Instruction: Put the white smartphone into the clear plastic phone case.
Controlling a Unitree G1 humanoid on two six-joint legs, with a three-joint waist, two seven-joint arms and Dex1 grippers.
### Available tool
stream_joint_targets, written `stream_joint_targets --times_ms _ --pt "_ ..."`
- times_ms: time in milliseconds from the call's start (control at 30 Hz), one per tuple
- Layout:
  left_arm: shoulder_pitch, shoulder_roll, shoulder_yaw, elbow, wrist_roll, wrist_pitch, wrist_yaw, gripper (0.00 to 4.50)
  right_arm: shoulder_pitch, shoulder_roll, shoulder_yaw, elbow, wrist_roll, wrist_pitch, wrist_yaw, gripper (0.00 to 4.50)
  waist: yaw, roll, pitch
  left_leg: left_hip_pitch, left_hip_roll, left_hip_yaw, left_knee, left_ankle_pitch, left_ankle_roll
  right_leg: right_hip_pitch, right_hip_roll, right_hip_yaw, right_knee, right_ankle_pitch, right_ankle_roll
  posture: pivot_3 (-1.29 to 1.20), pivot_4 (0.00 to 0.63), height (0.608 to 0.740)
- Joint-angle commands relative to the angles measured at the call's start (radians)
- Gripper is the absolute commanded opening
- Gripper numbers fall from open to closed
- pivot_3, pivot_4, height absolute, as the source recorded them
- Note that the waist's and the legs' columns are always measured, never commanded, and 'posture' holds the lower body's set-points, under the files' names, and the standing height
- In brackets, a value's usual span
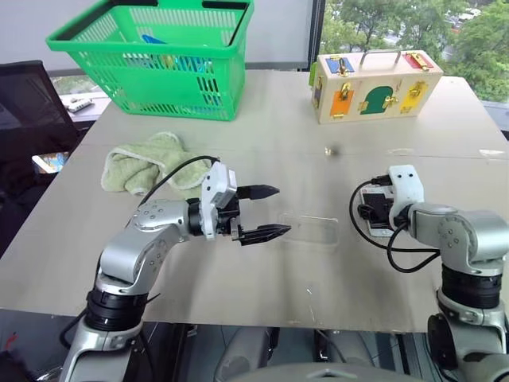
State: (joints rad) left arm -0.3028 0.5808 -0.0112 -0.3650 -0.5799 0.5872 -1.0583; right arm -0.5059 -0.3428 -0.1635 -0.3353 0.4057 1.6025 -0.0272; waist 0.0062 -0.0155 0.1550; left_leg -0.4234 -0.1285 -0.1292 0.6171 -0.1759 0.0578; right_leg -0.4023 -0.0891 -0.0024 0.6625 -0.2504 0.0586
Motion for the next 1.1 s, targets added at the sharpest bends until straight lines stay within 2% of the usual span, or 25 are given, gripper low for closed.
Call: stream_joint_targets --times_ms 33,67,100,233,400,600,767,900,967,1100 --pt "0.008 0.007 0.007 -0.048 -0.03 0.0 0.015 4.47 -0.018 -0.008 0.015 0.124 0.059 0.012 -0.03 4.5 -0.009 -0.001 -0.001 0.003 0.0 0.0 0.0 0.0 0.0 0.003 0.0 0.0 0.0 0.0 0.0 0.0 0.15 0.74" --pt "0.008 0.009 0.007 -0.048 -0.031 -0.001 0.017 4.47 -0.022 -0.012 0.02 0.146 0.072 0.012 -0.042 4.5 -0.012 -0.002 -0.002 0.007 0.0 0.0 -0.001 -0.001 -0.001 0.007 0.0 0.0 -0.001 -0.001 0.0 0.0 0.15 0.74" --pt "0.005 0.011 0.006 -0.045 -0.03 -0.005 0.017 4.49 -0.022 -0.012 0.018 0.169 0.089 0.012 -0.053 4.25 -0.016 -0.004 -0.002 0.008 0.0 0.0 -0.002 -0.001 -0.001 0.008 0.0 0.0 -0.001 -0.001 0.0 0.0 0.15 0.74" --pt "0.0 0.02 0.007 -0.04 -0.036 -0.007 0.006 4.5 -0.01 -0.021 0.037 0.198 0.162 0.012 -0.083 2.87 -0.019 -0.008 -0.005 0.008 0.0 -0.001 -0.002 -0.001 -0.001 0.008 0.0 -0.001 -0.001 -0.001 0.0 0.0 0.15 0.74" --pt "-0.007 0.018 0.038 -0.057 -0.091 0.027 0.03 4.5 0.007 -0.056 0.065 0.166 0.215 0.012 -0.119 2.86 -0.02 -0.008 -0.005 0.008 0.0 -0.001 -0.003 -0.001 -0.001 0.008 0.0 0.0 -0.002 -0.001 0.0 0.0 0.15 0.74" --pt "0.005 0.026 0.064 -0.075 -0.133 0.05 0.077 4.5 0.038 -0.105 0.026 0.063 0.241 0.012 -0.121 2.86 -0.014 -0.006 -0.004 0.007 0.0 -0.002 -0.006 -0.001 -0.001 0.007 0.0 -0.001 -0.004 -0.001 0.0 0.0 0.15 0.74" --pt "0.016 -0.01 0.089 -0.036 -0.134 0.008 0.112 4.5 0.047 -0.266 0.038 -0.094 0.266 -0.039 0.068 2.86 0.002 0.0 0.001 0.004 0.0 -0.002 -0.008 -0.001 0.0 0.005 -0.001 -0.002 -0.008 -0.001 0.0 0.0 0.15 0.74" --pt "0.021 -0.008 0.078 0.002 -0.113 -0.032 0.075 4.5 -0.007 -0.407 0.121 -0.183 0.294 -0.219 0.299 2.86 0.004 0.005 0.004 -0.001 0.0 -0.001 -0.008 0.0 0.001 0.0 -0.001 -0.002 -0.009 0.001 0.003 0.0 0.15 0.74" --pt "0.022 -0.006 0.067 0.021 -0.095 -0.062 0.052 4.5 -0.033 -0.46 0.204 -0.21 0.265 -0.33 0.412 2.86 -0.01 0.008 0.007 -0.009 0.0 0.0 -0.006 0.002 0.003 -0.008 -0.001 -0.001 -0.004 0.001 0.003 0.0 0.15 0.74" --pt "0.036 0.018 0.057 0.067 -0.083 -0.085 0.0 4.5 -0.115 -0.556 0.439 -0.2 0.133 -0.548 0.631 2.86 -0.02 0.008 0.008 -0.009 0.0 -0.001 -0.006 0.001 0.003 -0.009 -0.001 -0.001 -0.005 0.001 0.003 0.0 0.15 0.74"
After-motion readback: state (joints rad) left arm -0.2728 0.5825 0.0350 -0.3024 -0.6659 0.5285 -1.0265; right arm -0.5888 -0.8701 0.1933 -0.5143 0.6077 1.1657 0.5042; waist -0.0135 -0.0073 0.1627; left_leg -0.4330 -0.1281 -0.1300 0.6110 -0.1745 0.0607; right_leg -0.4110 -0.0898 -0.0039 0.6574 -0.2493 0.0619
